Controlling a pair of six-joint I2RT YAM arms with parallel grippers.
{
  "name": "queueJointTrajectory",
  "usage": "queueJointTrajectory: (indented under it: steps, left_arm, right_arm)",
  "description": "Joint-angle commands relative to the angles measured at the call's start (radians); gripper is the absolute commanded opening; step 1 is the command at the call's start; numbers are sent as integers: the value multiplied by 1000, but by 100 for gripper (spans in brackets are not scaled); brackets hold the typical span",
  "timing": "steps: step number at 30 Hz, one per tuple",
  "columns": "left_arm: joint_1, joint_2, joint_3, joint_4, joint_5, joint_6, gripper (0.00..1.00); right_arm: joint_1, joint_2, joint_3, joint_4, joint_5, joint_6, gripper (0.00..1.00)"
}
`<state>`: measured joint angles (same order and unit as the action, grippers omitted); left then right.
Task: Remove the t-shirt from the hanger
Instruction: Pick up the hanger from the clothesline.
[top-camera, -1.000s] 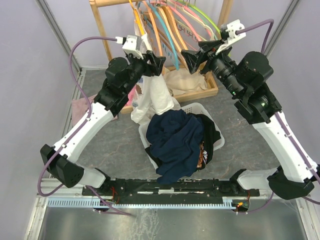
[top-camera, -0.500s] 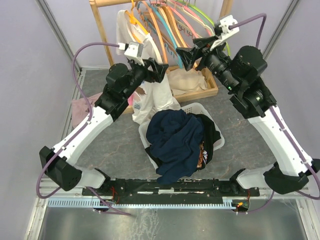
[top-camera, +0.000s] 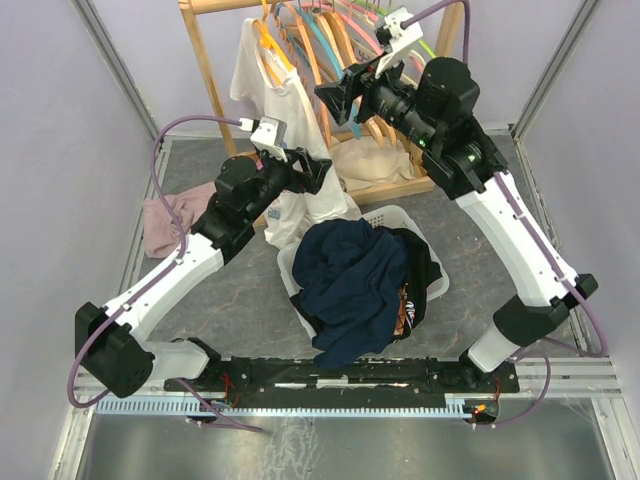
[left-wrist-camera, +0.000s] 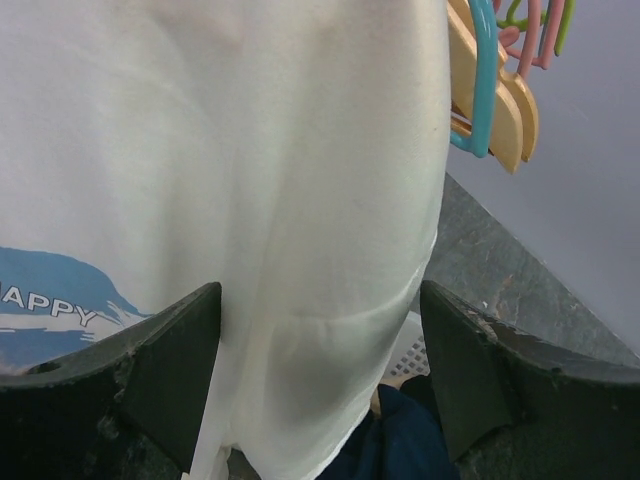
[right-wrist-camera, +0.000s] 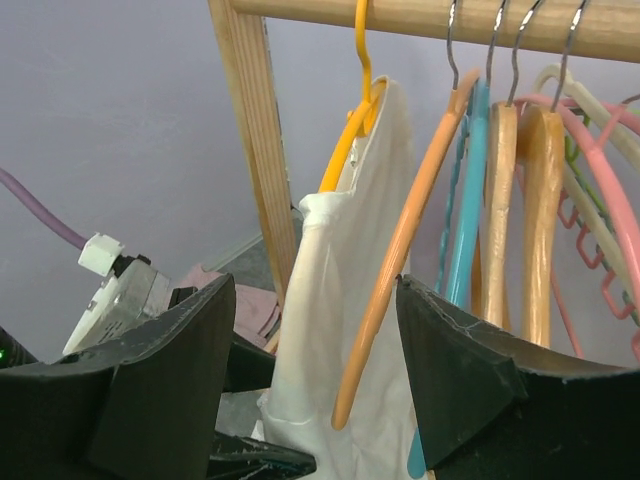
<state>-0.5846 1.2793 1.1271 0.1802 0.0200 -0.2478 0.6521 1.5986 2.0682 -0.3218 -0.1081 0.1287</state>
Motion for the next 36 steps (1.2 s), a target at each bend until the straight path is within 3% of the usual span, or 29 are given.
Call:
queueJointTrajectory:
  steps: [1, 11, 32, 36]
  left_arm:
    - [-4, -55, -30, 89, -25, 13, 85]
    - [-4, -31, -62, 143, -13, 16, 85]
    - [-3, 9, -103, 220, 58, -11, 85]
    - [-3, 10, -112, 232, 60, -15, 85]
  right_arm:
    - [5, 48, 102, -13, -40, 8, 72]
    - [29, 169, 212, -38, -73, 16, 67]
    - [47, 292, 294, -46, 42, -8, 67]
    - [47, 322, 315, -38, 42, -5, 62]
